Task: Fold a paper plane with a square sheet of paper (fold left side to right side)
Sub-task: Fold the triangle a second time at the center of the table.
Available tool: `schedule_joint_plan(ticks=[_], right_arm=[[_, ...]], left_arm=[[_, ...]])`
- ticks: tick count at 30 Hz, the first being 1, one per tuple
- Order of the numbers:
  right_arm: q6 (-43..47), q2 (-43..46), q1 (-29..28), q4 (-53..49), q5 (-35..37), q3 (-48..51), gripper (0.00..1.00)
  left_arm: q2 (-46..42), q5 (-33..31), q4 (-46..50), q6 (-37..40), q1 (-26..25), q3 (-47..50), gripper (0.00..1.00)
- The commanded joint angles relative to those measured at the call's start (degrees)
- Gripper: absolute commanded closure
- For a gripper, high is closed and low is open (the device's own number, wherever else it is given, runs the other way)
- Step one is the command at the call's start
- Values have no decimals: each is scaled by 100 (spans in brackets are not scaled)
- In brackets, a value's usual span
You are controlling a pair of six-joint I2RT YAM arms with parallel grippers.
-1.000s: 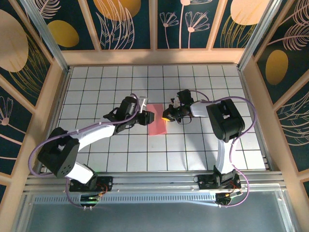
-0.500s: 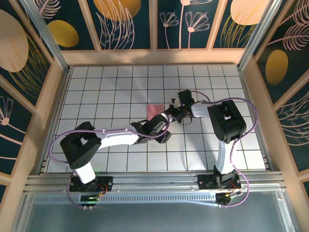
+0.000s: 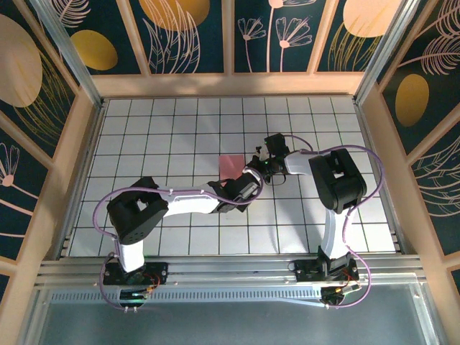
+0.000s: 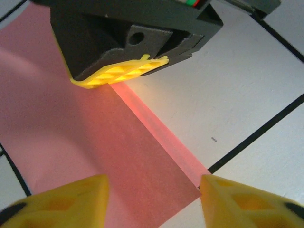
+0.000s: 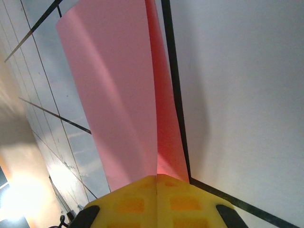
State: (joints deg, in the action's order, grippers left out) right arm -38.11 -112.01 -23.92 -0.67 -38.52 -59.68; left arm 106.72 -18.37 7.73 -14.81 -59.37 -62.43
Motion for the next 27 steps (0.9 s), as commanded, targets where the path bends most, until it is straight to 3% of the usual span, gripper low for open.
schedule_joint_plan(ticks=[1,5,8,13,20,23,27], right_arm=[[-8,188,18,-145,140,63,100],[8,187,23,-158,169,39,100],[10,231,28,-116,154,16,99],[170,510,50,17,160,-6,89],[520,1441,407,106,560,497,64],[630,1900,682,205,512,1039,59],[845,2346,804,206,446,1660,61]], left_arm=[[-242,200,-136,-98,-22,103,61],[-378,339,-168,-151,-13,152,87],[-421,451,-151,-167,-13,146,100],[-543,1013,-236,-279,176,194,100],[-1049,2334,-837,-773,840,620,100],[-1109,2744,-1024,-916,1000,638,100],[-1035,3213,-1265,-1099,1180,879,100]])
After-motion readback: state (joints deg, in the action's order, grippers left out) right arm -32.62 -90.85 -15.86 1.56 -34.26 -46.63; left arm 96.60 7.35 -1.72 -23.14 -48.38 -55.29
